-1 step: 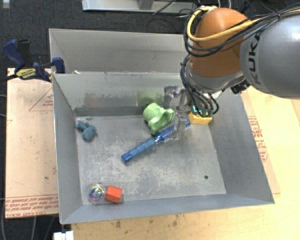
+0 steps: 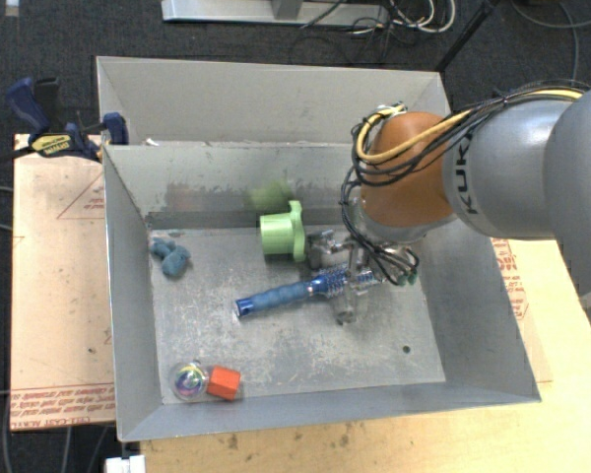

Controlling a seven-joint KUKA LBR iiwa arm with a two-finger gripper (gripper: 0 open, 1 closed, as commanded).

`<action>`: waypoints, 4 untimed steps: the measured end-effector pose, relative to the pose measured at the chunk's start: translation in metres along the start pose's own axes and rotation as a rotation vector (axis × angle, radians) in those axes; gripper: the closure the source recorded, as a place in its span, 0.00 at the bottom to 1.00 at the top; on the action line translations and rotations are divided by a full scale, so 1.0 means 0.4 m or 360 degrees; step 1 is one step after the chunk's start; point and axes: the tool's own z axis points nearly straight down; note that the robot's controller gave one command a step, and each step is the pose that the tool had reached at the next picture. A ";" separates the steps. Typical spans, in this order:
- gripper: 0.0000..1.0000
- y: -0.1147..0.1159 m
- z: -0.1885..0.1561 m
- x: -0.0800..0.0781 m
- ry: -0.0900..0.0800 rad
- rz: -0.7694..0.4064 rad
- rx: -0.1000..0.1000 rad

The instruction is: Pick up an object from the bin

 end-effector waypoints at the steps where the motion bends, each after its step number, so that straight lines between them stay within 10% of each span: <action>1: 0.00 0.050 -0.083 -0.008 -0.0008 -0.0165 0.0002; 4: 0.00 0.114 -0.006 -0.019 -0.0005 -0.0578 -0.0002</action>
Offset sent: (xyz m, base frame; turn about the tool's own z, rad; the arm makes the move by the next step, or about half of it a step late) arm -0.0039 0.0190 0.0323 -0.1049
